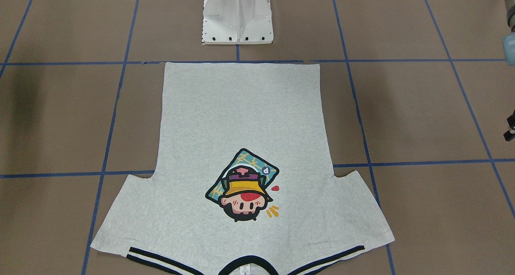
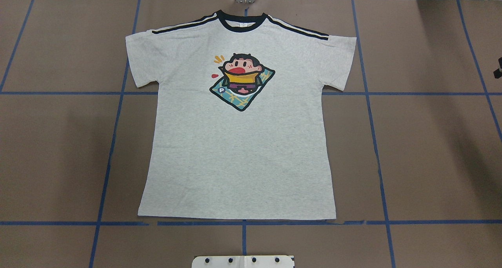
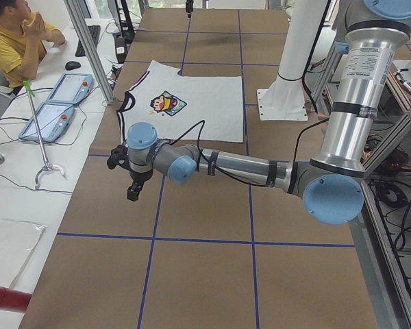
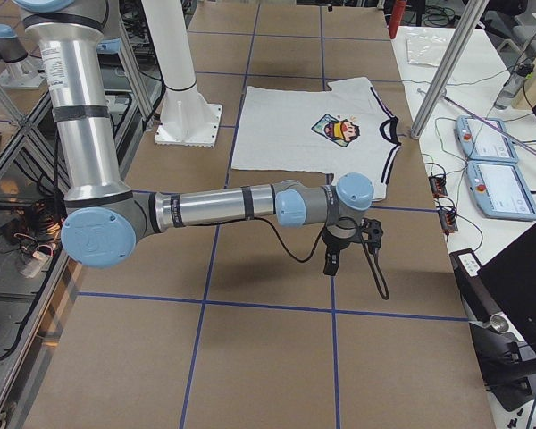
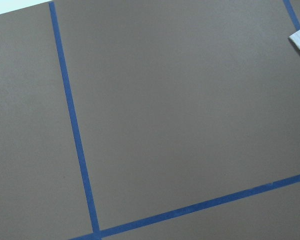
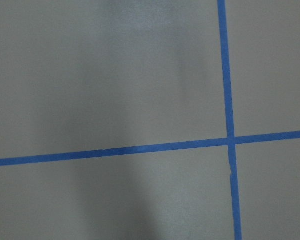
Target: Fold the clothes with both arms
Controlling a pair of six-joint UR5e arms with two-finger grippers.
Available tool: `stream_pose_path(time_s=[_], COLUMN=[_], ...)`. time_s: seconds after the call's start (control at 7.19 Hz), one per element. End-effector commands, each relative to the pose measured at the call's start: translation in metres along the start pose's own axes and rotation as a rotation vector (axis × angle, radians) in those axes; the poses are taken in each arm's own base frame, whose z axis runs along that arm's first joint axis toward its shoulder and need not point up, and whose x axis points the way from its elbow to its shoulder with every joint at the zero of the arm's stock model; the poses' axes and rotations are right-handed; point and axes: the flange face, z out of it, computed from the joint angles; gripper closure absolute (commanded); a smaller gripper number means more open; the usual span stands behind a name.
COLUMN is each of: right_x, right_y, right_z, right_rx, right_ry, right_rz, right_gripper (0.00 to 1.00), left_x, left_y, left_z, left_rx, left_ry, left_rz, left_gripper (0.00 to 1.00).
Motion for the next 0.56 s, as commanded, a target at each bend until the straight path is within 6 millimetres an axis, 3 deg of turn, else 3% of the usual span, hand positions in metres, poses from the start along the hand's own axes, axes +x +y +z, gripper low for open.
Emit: stream_pose_path(time_s=[0.0, 0.14, 0.42], right_x=[0.007, 0.005, -0.019], right_y=[0.008, 0.013, 0.019], right_z=[-0.004, -0.007, -0.008], right_rx=[0.006, 0.011, 0.014], right_ry=[-0.006, -0.009, -0.016], right_rz=[0.014, 0.009, -0.037], right_gripper=[0.0, 0.0, 0.0], left_x=[0.002, -0.015, -0.005], left_y=[0.003, 0.008, 0.017], left_z=[-0.009, 0.009, 0.001], left_rx=[0.031, -0.001, 0.016], left_ry=[-0.015, -0.035, -0.03], left_rz=[0.037, 0.002, 0.023], left_gripper=[0.0, 0.0, 0.0])
